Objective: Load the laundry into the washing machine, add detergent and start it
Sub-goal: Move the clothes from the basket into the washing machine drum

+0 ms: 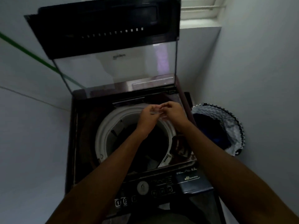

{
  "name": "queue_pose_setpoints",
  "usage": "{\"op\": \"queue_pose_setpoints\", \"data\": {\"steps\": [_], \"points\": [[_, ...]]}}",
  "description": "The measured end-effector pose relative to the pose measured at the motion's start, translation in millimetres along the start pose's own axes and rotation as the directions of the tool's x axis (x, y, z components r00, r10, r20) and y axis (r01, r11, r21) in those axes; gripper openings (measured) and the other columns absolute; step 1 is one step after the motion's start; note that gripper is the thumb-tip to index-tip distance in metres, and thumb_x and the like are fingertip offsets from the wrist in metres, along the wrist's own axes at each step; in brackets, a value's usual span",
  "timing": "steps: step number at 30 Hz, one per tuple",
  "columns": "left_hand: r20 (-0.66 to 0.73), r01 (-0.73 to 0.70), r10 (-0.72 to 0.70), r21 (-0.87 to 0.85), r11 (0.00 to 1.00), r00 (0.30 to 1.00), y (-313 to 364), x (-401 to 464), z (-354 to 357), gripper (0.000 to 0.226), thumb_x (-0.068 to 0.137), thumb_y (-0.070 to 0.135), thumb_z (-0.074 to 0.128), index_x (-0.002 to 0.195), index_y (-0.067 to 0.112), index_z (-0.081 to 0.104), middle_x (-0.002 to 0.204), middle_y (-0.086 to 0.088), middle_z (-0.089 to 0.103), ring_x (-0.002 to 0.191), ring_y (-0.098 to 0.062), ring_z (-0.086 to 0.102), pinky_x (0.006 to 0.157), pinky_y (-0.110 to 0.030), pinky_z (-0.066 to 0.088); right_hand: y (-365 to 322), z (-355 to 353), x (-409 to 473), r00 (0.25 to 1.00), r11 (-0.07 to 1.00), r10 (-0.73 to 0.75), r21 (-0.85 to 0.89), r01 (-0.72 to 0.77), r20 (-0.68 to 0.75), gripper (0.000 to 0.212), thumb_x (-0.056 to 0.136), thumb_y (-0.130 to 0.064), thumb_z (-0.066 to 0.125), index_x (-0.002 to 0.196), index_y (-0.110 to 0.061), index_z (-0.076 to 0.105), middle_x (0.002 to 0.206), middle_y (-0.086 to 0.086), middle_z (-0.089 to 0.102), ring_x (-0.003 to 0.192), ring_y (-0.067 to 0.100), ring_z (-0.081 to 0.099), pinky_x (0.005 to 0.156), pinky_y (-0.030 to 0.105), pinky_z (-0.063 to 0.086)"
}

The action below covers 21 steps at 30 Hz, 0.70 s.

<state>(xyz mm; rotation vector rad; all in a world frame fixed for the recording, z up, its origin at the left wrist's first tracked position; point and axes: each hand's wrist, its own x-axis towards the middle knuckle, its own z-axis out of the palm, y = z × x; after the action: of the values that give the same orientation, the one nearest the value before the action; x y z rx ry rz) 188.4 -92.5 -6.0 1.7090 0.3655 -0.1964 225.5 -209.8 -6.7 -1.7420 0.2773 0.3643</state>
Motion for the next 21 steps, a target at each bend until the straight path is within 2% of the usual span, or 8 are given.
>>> {"op": "queue_pose_setpoints", "data": {"steps": [2, 6, 10, 14, 17, 19, 21], "points": [[0.023, -0.048, 0.047, 0.046, 0.998, 0.999, 5.9, 4.2, 18.0, 0.029, 0.085, -0.001, 0.056, 0.109, 0.012, 0.066, 0.099, -0.003, 0.071, 0.076, -0.009, 0.063, 0.064, -0.02, 0.048, 0.8, -22.4, 2.3, 0.999, 0.997, 0.013, 0.076, -0.01, -0.045, 0.017, 0.083, 0.005, 0.056, 0.088, -0.007, 0.066, 0.077, 0.01, 0.069, 0.059, 0.016, 0.063, 0.053, 0.026, 0.051], [0.129, -0.168, 0.147, 0.166, 0.972, 0.981, 14.3, 6.0, 54.9, 0.031, 0.086, -0.004, 0.056, 0.109, 0.013, 0.066, 0.1, 0.001, 0.066, 0.081, -0.003, 0.06, 0.065, -0.008, 0.046, 13.8, -73.4, 8.3, 0.984, 0.983, 0.072, 0.18, -0.042, -0.161, 0.02, 0.088, 0.004, 0.046, 0.092, -0.006, 0.063, 0.075, 0.011, 0.067, 0.058, 0.019, 0.062, 0.051, 0.028, 0.051], [0.253, -0.307, 0.235, 0.299, 0.904, 0.939, 9.5, 9.8, 90.3, 0.029, 0.083, 0.009, 0.059, 0.103, 0.027, 0.068, 0.099, 0.005, 0.068, 0.089, -0.009, 0.064, 0.077, -0.028, 0.054, 35.7, -114.6, 9.4, 0.963, 0.97, 0.129, 0.232, -0.073, -0.236, 0.022, 0.091, 0.003, 0.043, 0.093, -0.006, 0.062, 0.079, 0.016, 0.067, 0.06, 0.021, 0.061, 0.048, 0.026, 0.049], [0.37, -0.441, 0.294, 0.421, 0.793, 0.881, 10.7, 14.2, 129.5, 0.034, 0.08, 0.004, 0.06, 0.107, 0.021, 0.071, 0.1, 0.001, 0.067, 0.087, -0.014, 0.063, 0.079, -0.027, 0.05, 60.9, -146.0, 12.4, 0.942, 0.961, 0.189, 0.248, -0.12, -0.276, 0.023, 0.09, 0.002, 0.044, 0.098, -0.004, 0.065, 0.081, 0.012, 0.07, 0.057, 0.015, 0.061, 0.047, 0.024, 0.048], [0.429, -0.508, 0.287, 0.599, 0.619, 0.856, 12.8, 24.2, 155.7, 0.034, 0.082, 0.011, 0.059, 0.113, 0.022, 0.069, 0.105, -0.004, 0.065, 0.098, -0.024, 0.06, 0.083, -0.03, 0.044, 80.8, -168.0, 16.9, 0.928, 0.951, 0.241, 0.26, -0.167, -0.285, 0.022, 0.09, 0.001, 0.046, 0.097, -0.005, 0.066, 0.083, 0.012, 0.07, 0.058, 0.016, 0.06, 0.05, 0.027, 0.048], [0.465, -0.517, 0.228, 0.75, 0.413, 0.856, 14.5, 30.3, 171.1, 0.037, 0.084, 0.02, 0.058, 0.121, 0.027, 0.064, 0.116, -0.002, 0.061, 0.109, -0.028, 0.052, 0.089, -0.036, 0.04, 92.5, -183.6, 20.4, 0.916, 0.945, 0.272, 0.26, -0.197, -0.295, 0.022, 0.091, 0.0, 0.045, 0.094, -0.007, 0.066, 0.082, 0.01, 0.069, 0.062, 0.017, 0.06, 0.054, 0.03, 0.049], [0.507, -0.546, 0.207, 0.801, 0.243, 0.837, 16.0, 34.0, 186.7, 0.041, 0.085, 0.023, 0.057, 0.125, 0.027, 0.059, 0.124, -0.002, 0.056, 0.115, -0.028, 0.044, 0.089, -0.038, 0.034, 104.2, -198.4, 23.6, 0.903, 0.941, 0.3, 0.253, -0.226, -0.308, 0.021, 0.093, -0.001, 0.045, 0.095, -0.007, 0.065, 0.081, 0.009, 0.068, 0.064, 0.018, 0.06, 0.058, 0.032, 0.05]]}}
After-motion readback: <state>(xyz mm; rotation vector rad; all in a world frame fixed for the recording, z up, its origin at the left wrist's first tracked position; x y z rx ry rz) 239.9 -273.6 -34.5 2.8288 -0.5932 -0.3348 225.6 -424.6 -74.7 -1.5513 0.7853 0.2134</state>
